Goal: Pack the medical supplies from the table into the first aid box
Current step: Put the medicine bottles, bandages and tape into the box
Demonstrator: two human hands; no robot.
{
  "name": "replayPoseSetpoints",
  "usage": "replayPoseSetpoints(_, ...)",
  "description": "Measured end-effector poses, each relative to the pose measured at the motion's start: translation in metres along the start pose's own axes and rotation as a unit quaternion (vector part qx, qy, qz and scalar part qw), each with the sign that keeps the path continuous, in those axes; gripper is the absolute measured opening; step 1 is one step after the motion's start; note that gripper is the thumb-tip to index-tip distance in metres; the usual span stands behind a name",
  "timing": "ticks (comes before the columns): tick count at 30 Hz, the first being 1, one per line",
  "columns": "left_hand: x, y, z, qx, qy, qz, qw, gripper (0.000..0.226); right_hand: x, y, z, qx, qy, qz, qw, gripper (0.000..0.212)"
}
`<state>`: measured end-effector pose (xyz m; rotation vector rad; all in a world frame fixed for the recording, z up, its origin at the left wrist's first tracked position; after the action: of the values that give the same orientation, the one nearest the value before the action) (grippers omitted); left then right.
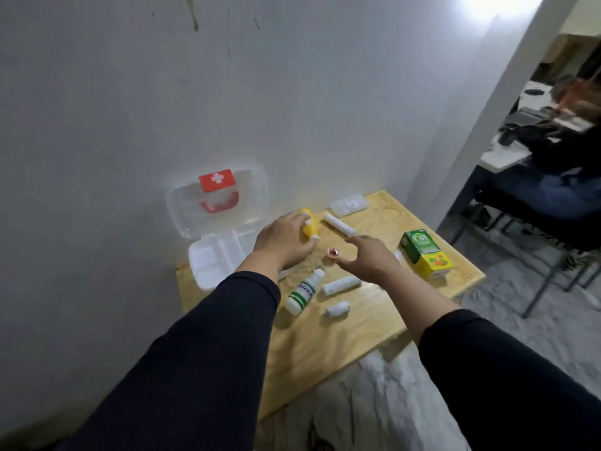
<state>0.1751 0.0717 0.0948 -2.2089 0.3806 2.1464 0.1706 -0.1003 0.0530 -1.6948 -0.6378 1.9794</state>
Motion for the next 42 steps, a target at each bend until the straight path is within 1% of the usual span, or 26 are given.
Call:
replayPoseSetpoints(4, 0.031, 0.061, -0.007, 0.042, -0.051, 0.018, 0.998, 0.054, -0.037, 0.062, 0.018, 0.057, 0.038, -0.005, 0.998, 0.063)
replayPoseSetpoints(6, 0.047, 0.086, -0.013, 0.062, -0.075, 0.024, 0.995, 0.058, -0.050, 0.094, 0.021, 0.080, 0.050, -0.003, 0.996, 0.061)
replayPoseSetpoints(8, 0.063, 0.107, -0.022, 0.071, -0.097, 0.025, 0.992, 0.063, -0.061, 0.125, 0.019, 0.107, 0.067, -0.012, 0.992, 0.058)
replayPoseSetpoints(12, 0.086, 0.143, -0.048, 0.076, -0.115, 0.024, 0.990, 0.062, -0.068, 0.181, 0.006, 0.151, 0.104, -0.051, 0.982, 0.057)
replayPoseSetpoints(18, 0.127, 0.175, -0.088, 0.041, -0.148, 0.048, 0.987, 0.063, -0.056, 0.232, -0.017, 0.163, 0.172, -0.158, 0.959, 0.051)
replayPoseSetpoints(23, 0.151, 0.188, -0.104, 0.018, -0.155, 0.051, 0.986, 0.063, -0.051, 0.252, -0.020, 0.113, 0.212, -0.223, 0.945, 0.039)
replayPoseSetpoints(27, 0.154, 0.188, -0.114, -0.001, -0.152, 0.047, 0.987, 0.062, -0.068, 0.259, -0.028, 0.058, 0.212, -0.271, 0.937, 0.035)
replayPoseSetpoints(33, 0.122, 0.181, -0.125, -0.026, -0.125, 0.046, 0.991, 0.062, -0.101, 0.236, -0.061, -0.031, 0.170, -0.262, 0.950, 0.035)
replayPoseSetpoints(38, 0.074, 0.135, -0.118, -0.100, -0.071, 0.038, 0.992, 0.064, -0.115, 0.161, -0.096, -0.118, 0.112, -0.249, 0.955, 0.039)
replayPoseSetpoints(42, 0.043, 0.086, -0.090, -0.169, -0.059, 0.026, 0.984, 0.065, -0.099, 0.095, -0.113, -0.186, 0.052, -0.244, 0.950, 0.041)
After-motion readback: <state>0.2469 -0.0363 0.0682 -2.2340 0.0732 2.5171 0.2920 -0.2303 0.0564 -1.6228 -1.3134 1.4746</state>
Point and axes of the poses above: each hand's wrist, its own z-axis away from the middle knuckle, its own x-axis out of the palm, y = z × x, the point moved 6 cm from there along -z, towards the middle knuckle, and after that the axes turned 15 degrees about -z, right-handed, at the moved point
